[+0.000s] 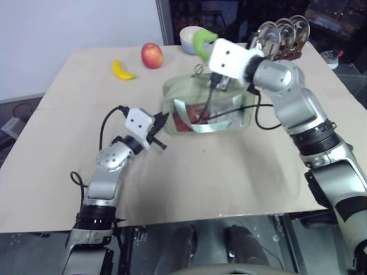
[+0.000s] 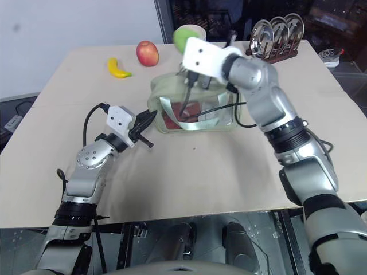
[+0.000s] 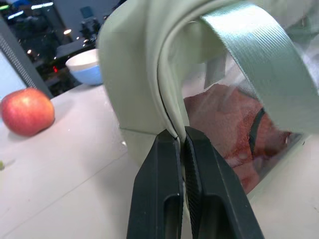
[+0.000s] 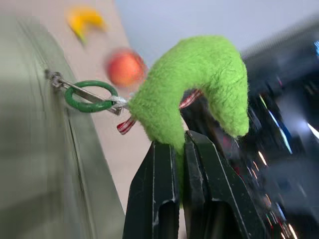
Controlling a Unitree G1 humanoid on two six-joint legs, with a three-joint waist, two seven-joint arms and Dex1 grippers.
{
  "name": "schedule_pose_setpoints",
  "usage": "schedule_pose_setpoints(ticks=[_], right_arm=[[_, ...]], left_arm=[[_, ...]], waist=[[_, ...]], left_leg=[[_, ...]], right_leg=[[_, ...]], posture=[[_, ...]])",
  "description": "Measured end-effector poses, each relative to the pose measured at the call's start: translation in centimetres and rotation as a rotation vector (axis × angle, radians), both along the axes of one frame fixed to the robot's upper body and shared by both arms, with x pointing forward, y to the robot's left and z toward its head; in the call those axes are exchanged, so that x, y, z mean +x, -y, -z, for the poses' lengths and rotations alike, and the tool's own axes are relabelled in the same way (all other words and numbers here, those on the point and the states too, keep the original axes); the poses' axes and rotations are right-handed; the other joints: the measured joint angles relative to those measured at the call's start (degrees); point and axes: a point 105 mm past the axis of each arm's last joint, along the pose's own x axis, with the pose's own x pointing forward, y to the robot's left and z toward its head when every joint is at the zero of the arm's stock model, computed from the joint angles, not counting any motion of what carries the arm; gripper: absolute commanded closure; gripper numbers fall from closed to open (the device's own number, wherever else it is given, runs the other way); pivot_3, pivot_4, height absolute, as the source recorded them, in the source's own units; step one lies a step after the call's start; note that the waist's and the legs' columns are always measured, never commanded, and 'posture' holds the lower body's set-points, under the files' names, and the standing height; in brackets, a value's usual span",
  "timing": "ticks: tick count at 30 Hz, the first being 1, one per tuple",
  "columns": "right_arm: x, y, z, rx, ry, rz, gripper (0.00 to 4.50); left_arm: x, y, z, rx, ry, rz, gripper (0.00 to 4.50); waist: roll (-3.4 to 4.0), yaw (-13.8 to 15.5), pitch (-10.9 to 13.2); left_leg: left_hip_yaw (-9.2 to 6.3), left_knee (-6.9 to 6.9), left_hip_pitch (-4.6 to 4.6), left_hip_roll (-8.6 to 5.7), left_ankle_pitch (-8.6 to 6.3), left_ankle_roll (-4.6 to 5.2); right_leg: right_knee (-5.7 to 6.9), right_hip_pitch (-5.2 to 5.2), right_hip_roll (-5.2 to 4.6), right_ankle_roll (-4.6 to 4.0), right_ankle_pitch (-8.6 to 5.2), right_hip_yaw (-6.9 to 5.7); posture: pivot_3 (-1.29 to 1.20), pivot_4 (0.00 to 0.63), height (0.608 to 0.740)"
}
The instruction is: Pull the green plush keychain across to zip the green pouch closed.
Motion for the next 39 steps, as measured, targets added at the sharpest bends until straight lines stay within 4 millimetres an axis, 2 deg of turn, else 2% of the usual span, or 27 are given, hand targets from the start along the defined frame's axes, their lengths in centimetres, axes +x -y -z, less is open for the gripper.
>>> schedule_pose_setpoints(ticks=[3, 4, 7, 10, 12, 14, 19, 21, 23, 26, 28, 32, 39], right_arm=[[0.8, 3.3, -0.9, 0.033, 0.026, 0.101, 4.47], [0.8, 3.4, -0.8, 0.035, 0.024, 0.102, 4.47], [1.4, 4.2, 0.7, 0.045, -0.004, 0.134, 4.47], [2.3, 6.0, 2.6, 0.07, -0.05, 0.202, 4.47], [2.8, 7.8, 5.1, 0.085, -0.106, 0.269, 4.47], [3.0, 8.8, 7.2, 0.087, -0.153, 0.305, 4.47], [2.7, 11.0, 14.4, 0.082, -0.287, 0.392, 4.47], [2.3, 10.8, 16.3, 0.02, -0.293, 0.388, 4.47], [2.1, 10.6, 17.1, -0.014, -0.291, 0.382, 4.47], [1.4, 10.0, 20.0, -0.147, -0.291, 0.35, 4.47], [1.3, 9.8, 20.7, -0.196, -0.284, 0.338, 4.47], [1.2, 9.4, 21.6, -0.27, -0.268, 0.302, 4.47], [1.1, 8.7, 21.5, -0.435, -0.206, 0.216, 4.47]], left_arm=[[0.1, -1.2, 0.2, -0.024, -0.013, -0.047, 4.5], [0.1, -1.2, 0.2, -0.025, -0.013, -0.046, 4.5], [0.1, -1.2, 0.3, -0.036, -0.024, -0.045, 4.5], [0.1, -1.1, 0.5, -0.058, -0.037, -0.043, 4.5], [0.1, -1.1, 0.5, -0.071, -0.044, -0.041, 4.5], [0.1, -1.1, 0.4, -0.074, -0.046, -0.041, 4.5], [0.2, -0.9, 0.3, -0.079, -0.051, -0.033, 4.5], [0.1, -0.9, 0.6, -0.08, -0.066, -0.036, 4.5], [0.1, -0.9, 0.7, -0.081, -0.071, -0.036, 4.5], [0.0, -0.8, 0.9, -0.092, -0.086, -0.031, 4.5], [0.0, -0.8, 1.1, -0.094, -0.099, -0.031, 4.5], [0.0, -0.8, 1.2, -0.096, -0.113, -0.032, 4.5], [0.2, -0.7, 0.9, -0.115, -0.13, -0.027, 4.5]], waist=[[0.04, -0.3, 0.0], [0.05, -0.4, 0.0], [0.05, -0.4, 0.0], [0.04, -0.4, 0.0], [0.03, -0.4, -0.1], [0.07, -0.6, -0.1], [0.2, -1.6, -0.2], [0.22, -1.6, -0.2], [0.23, -1.6, -0.2], [0.19, -1.6, -0.3], [0.19, -1.7, -0.3], [0.05, -1.7, -0.5], [-0.17, -1.6, -0.6]], left_leg=[[0.11, -0.1, 0.07, 0.03, 0.0, 0.0], [0.12, -0.1, 0.07, 0.05, 0.0, 0.0], [0.14, -0.07, 0.08, 0.05, 0.0, 0.01], [0.15, -0.05, 0.08, 0.03, 0.0, 0.01], [0.15, -0.05, 0.11, 0.04, 0.0, 0.01], [0.16, -0.06, 0.14, 0.04, 0.0, 0.01], [0.4, -0.15, 0.42, 0.08, -0.03, 0.06], [0.51, -0.32, 1.05, 0.17, -0.16, 0.27], [0.51, -0.32, 1.14, 0.19, -0.16, 0.27], [0.58, -0.31, 1.66, 0.22, -0.17, 0.28], [0.58, -0.33, 2.03, 0.24, -0.18, 0.29], [0.58, -0.25, 2.11, 0.33, -0.17, 0.29], [0.57, -0.23, 2.1, 0.35, -0.17, 0.28]], right_leg=[[0.0, -0.01, 0.01, 0.0, 0.0, 0.1], [0.0, -0.01, 0.03, 0.0, 0.0, 0.1], [0.02, 0.02, 0.01, 0.0, 0.0, 0.11], [0.01, 0.06, -0.01, 0.0, 0.0, 0.11], [0.01, 0.08, 0.0, 0.0, 0.0, 0.1], [0.02, 0.08, 0.01, 0.0, 0.0, 0.12], [0.08, 0.23, 0.07, 0.0, 0.0, 0.37], [0.02, 0.75, 0.15, -0.01, -0.01, 0.46], [0.02, 0.84, 0.18, 0.0, -0.01, 0.46], [0.01, 1.31, 0.21, 0.0, -0.02, 0.52], [-0.03, 1.72, 0.23, 0.01, -0.05, 0.52], [-0.04, 1.82, 0.35, 0.02, -0.05, 0.52], [-0.09, 1.8, 0.36, 0.01, -0.04, 0.51]], posture=[[0.0, 0.15, 0.74], [0.0, 0.15, 0.74], [0.0, 0.15, 0.74], [0.0, 0.15, 0.74], [0.0, 0.15, 0.74], [0.0, 0.15, 0.74], [0.0, 0.15, 0.74], [0.0, 0.15, 0.74], [0.0, 0.15, 0.74], [0.0, 0.15, 0.74], [0.0, 0.15, 0.74], [0.0, 0.15, 0.74], [0.0, 0.15, 0.74]])
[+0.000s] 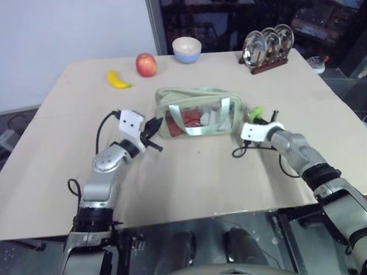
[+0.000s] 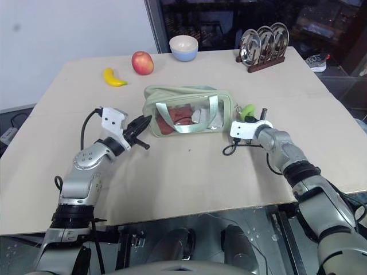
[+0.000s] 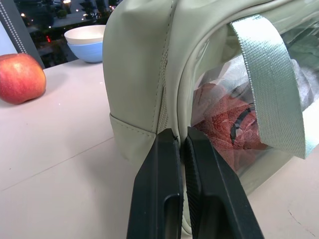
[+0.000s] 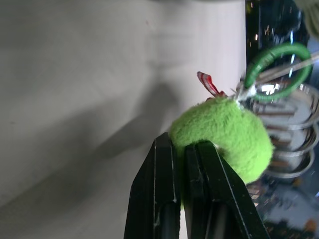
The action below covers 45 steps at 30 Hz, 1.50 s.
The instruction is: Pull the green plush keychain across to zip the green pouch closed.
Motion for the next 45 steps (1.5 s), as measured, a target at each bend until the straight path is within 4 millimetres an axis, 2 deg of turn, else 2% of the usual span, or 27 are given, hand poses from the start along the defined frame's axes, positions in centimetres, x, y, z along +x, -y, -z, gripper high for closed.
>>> schedule_pose_setpoints(ticks=[4, 7, 13, 16, 17, 18, 20, 22, 23, 24, 30, 31, 33, 34, 37, 41, 44, 45], right_arm=[[0.1, -0.3, 0.0, -0.085, 0.018, -0.052, 4.47], [0.2, -0.1, -0.2, -0.064, 0.019, -0.051, 4.47], [0.0, 0.8, -1.1, 0.242, -0.042, 0.038, 4.47], [-0.9, 0.8, -2.1, 0.405, -0.095, 0.052, 3.48], [-1.1, 0.8, -2.2, 0.439, -0.11, 0.052, 2.95], [-1.5, 0.8, -2.3, 0.483, -0.132, 0.053, 2.39], [-2.3, 0.8, -2.6, 0.544, -0.164, 0.047, 1.64], [-3.3, 1.0, -2.9, 0.603, -0.196, 0.041, 0.94], [-3.9, 1.3, -3.0, 0.631, -0.213, 0.04, 0.2], [-4.3, 1.4, -3.0, 0.651, -0.223, 0.041, 0.01], [-7.1, 2.1, -4.1, 0.778, -0.277, 0.011, 0.01], [-8.4, 2.0, -4.2, 0.796, -0.293, -0.02, 0.01], [-10.1, 2.2, -4.0, 0.829, -0.334, -0.031, 0.01], [-10.3, 2.2, -3.9, 0.832, -0.341, -0.032, 0.01], [-12.9, 2.4, -4.2, 0.872, -0.397, -0.062, 0.01], [-15.0, 3.1, -4.7, 0.897, -0.418, -0.045, 0.01], [-16.9, 2.4, -3.9, 0.909, -0.461, -0.04, 0.01], [-17.2, 2.5, -3.4, 0.92, -0.477, -0.02, 0.0]], left_arm=[[0.2, 0.0, 0.0, -0.005, -0.003, -0.002, 4.5], [0.5, 0.1, -0.1, -0.014, 0.001, -0.002, 4.5], [0.2, 0.7, -0.4, -0.079, 0.019, 0.034, 4.5], [-0.6, 0.9, -0.4, -0.105, 0.022, 0.084, 4.5], [-0.7, 1.0, -0.5, -0.109, 0.022, 0.098, 4.5], [-1.0, 1.2, -0.5, -0.112, 0.023, 0.116, 3.95], [-1.3, 1.3, -0.6, -0.124, 0.021, 0.144, 3.54], [-1.9, 1.4, -0.7, -0.123, 0.021, 0.175, 2.85], [-2.2, 1.4, -0.8, -0.13, 0.017, 0.191, 2.25], [-2.5, 1.4, -0.8, -0.134, 0.017, 0.199, 2.25], [-4.8, 1.0, -1.2, -0.152, 0.009, 0.256, 2.25], [-5.9, 0.8, -0.7, -0.133, -0.007, 0.27, 2.25], [-7.2, -0.1, 0.0, -0.125, -0.04, 0.261, 2.25], [-7.3, -0.3, 0.1, -0.126, -0.043, 0.257, 2.25], [-8.9, -1.4, -0.3, -0.135, -0.034, 0.225, 2.25], [-9.7, -3.2, -0.4, -0.126, -0.045, 0.144, 2.25], [-10.8, -4.0, -0.2, -0.141, -0.07, 0.125, 2.25], [-11.2, -4.3, 0.0, -0.162, -0.092, 0.127, 2.0]], waist=[[-0.09, 0.1, -0.1], [-0.11, 0.1, -0.1], [-0.11, 0.3, 0.0], [-0.08, 0.4, 0.1], [-0.07, 0.5, 0.1], [-0.07, 0.5, 0.1], [-0.06, 0.6, 0.1], [-0.06, 0.8, 0.1], [-0.05, 0.9, 0.1], [-0.05, 1.1, 0.1], [0.01, 1.6, 0.2], [0.02, 1.7, 0.2], [0.04, 2.0, 0.2], [0.04, 2.0, 0.2], [0.06, 2.2, 0.3], [0.09, 2.5, 0.3], [0.08, 2.6, 0.3], [0.09, 2.5, 0.3]], left_leg=[[-0.02, 0.0, 0.0, 0.0, 0.0, 0.0], [-0.02, 0.01, -0.01, -0.01, 0.0, 0.0], [-0.1, 0.0, -0.27, -0.02, 0.0, 0.0], [-0.23, -0.06, -0.43, -0.04, -0.01, 0.0], [-0.25, -0.06, -0.49, -0.05, -0.01, 0.0], [-0.29, -0.06, -0.57, -0.07, -0.02, 0.0], [-0.35, -0.05, -0.8, -0.09, -0.02, 0.01], [-0.38, -0.02, -1.31, -0.11, -0.01, 0.0], [-0.39, -0.02, -1.35, -0.12, -0.01, 0.0], [-0.4, -0.03, -1.37, -0.12, -0.02, 0.0], [-0.4, -0.08, -1.39, -0.1, -0.05, -0.03], [-0.41, -0.1, -1.39, -0.09, -0.07, -0.03], [-0.46, -0.14, -1.44, -0.08, -0.07, -0.03], [-0.46, -0.14, -1.44, -0.08, -0.07, -0.03], [-0.52, -0.07, -1.53, -0.08, -0.08, -0.03], [-0.59, 0.02, -1.64, -0.07, -0.13, -0.12], [-0.67, 0.02, -1.74, -0.04, -0.11, -0.09], [-0.67, 0.02, -1.8, -0.04, -0.11, -0.08]], right_leg=[[-0.01, 0.01, -0.01, 0.0, 0.0, -0.02], [-0.02, 0.01, -0.03, 0.0, 0.0, -0.02], [-0.07, -0.14, -0.07, -0.01, 0.01, -0.09], [-0.21, -0.22, -0.14, -0.01, 0.01, -0.24], [-0.23, -0.26, -0.15, -0.01, 0.01, -0.27], [-0.26, -0.32, -0.18, -0.01, 0.01, -0.3], [-0.26, -0.52, -0.22, -0.01, 0.02, -0.36], [-0.22, -0.95, -0.24, -0.01, 0.03, -0.37], [-0.2, -1.0, -0.26, -0.01, 0.03, -0.38], [-0.22, -1.02, -0.26, -0.01, 0.03, -0.39], [-0.25, -1.06, -0.27, -0.03, 0.01, -0.36], [-0.29, -1.06, -0.27, -0.04, 0.0, -0.34], [-0.36, -1.06, -0.29, -0.05, -0.01, -0.29], [-0.37, -1.06, -0.3, -0.05, -0.01, -0.29], [-0.42, -1.05, -0.33, -0.06, -0.02, -0.31], [-0.51, -1.05, -0.33, -0.17, -0.12, -0.4], [-0.64, -1.09, -0.32, -0.12, -0.09, -0.47], [-0.67, -1.15, -0.32, -0.11, -0.08, -0.47]], posture=[[0.0, 0.15, 0.74], [0.0, 0.15, 0.74], [0.0, 0.15, 0.74], [0.0, 0.15, 0.74], [0.0, 0.15, 0.74], [0.0, 0.15, 0.74], [0.0, 0.15, 0.74], [0.0, 0.15, 0.74], [0.0, 0.15, 0.74], [0.0, 0.15, 0.74], [0.0, 0.15, 0.74], [0.0, 0.15, 0.74], [0.0, 0.15, 0.74], [0.0, 0.15, 0.74], [0.0, 0.15, 0.74], [0.0, 0.15, 0.74], [0.0, 0.15, 0.74], [0.0, 0.15, 0.74]])
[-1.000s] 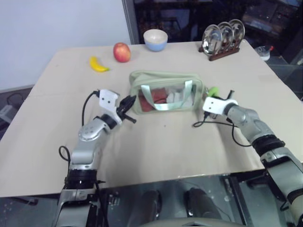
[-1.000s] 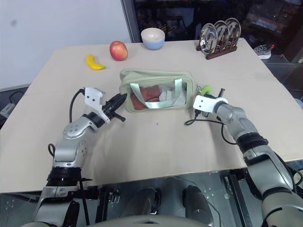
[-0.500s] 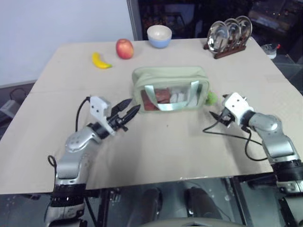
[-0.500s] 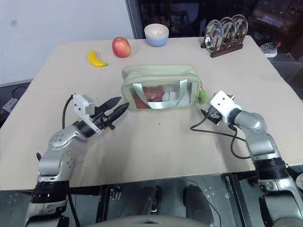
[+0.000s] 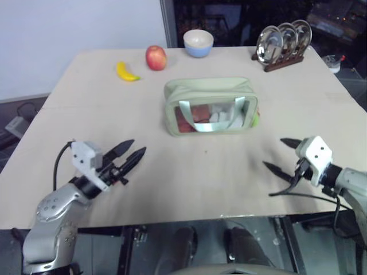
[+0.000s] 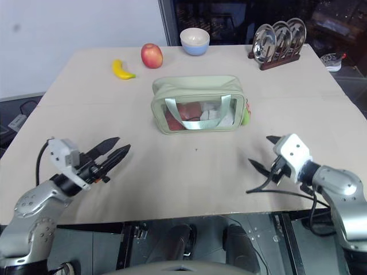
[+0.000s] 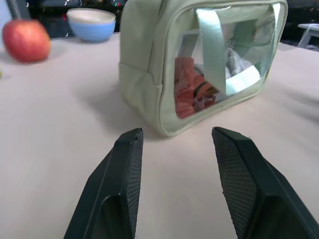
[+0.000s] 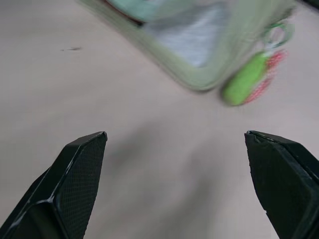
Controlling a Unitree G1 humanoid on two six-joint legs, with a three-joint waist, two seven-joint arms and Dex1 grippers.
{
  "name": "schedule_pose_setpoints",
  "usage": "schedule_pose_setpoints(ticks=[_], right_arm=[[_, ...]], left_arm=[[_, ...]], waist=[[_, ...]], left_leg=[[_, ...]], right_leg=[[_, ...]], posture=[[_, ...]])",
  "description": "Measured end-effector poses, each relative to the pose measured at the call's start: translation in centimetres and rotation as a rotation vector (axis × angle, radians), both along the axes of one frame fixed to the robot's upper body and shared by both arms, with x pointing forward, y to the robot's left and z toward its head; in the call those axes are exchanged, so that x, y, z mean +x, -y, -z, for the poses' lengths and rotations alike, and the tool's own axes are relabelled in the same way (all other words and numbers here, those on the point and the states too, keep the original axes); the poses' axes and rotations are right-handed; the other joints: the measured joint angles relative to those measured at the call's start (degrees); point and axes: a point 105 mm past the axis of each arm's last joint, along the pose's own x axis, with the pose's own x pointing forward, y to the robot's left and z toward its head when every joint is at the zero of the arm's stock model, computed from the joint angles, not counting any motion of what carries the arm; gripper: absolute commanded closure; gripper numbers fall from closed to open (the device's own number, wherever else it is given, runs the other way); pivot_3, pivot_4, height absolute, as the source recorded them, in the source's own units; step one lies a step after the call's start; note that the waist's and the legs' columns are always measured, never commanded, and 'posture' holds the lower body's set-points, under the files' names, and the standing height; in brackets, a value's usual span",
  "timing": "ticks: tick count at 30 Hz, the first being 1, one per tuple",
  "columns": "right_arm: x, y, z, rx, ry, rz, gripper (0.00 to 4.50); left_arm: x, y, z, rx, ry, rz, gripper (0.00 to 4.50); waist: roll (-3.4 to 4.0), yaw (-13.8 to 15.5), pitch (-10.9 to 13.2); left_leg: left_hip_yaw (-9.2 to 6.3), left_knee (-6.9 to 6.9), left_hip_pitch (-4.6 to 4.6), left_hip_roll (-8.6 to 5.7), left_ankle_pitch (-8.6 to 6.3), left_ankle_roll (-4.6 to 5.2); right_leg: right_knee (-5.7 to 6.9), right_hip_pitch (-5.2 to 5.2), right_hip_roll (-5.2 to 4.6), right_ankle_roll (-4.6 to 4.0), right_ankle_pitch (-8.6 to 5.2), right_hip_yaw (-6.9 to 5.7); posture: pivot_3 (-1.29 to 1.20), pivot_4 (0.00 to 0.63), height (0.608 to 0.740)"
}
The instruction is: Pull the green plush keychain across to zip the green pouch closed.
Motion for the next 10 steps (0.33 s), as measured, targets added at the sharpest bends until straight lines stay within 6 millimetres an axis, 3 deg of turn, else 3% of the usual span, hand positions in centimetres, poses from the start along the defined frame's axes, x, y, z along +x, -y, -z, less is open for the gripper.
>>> schedule_pose_setpoints(ticks=[2, 5, 10], right_arm=[[-0.1, 0.2, 0.3, -0.005, -0.011, 0.012, 0.0], [-0.1, 0.3, 0.1, -0.023, 0.0, 0.006, 0.0], [-0.2, 0.8, -0.1, -0.052, 0.017, -0.001, 0.0]], left_arm=[[-0.7, 0.1, 0.0, -0.004, -0.01, 0.032, 1.37], [-1.2, 0.4, -0.3, 0.028, -0.008, 0.049, 0.04], [-1.6, 0.5, 0.1, 0.04, -0.037, 0.05, 0.04]], waist=[[0.01, 0.0, 0.0], [0.01, 0.4, 0.0], [0.01, 0.9, 0.0]], left_leg=[[0.0, 0.05, -0.12, -0.01, -0.01, -0.03], [0.0, 0.07, -0.14, -0.01, -0.03, -0.05], [-0.09, 0.07, -0.19, 0.0, -0.02, -0.04]], right_leg=[[-0.08, -0.05, -0.01, -0.03, 0.0, -0.04], [-0.11, -0.03, -0.05, -0.08, -0.03, -0.09], [-0.17, -0.04, -0.04, -0.07, -0.03, -0.18]], posture=[[0.0, 0.15, 0.74], [0.0, 0.15, 0.74], [0.0, 0.15, 0.74]])
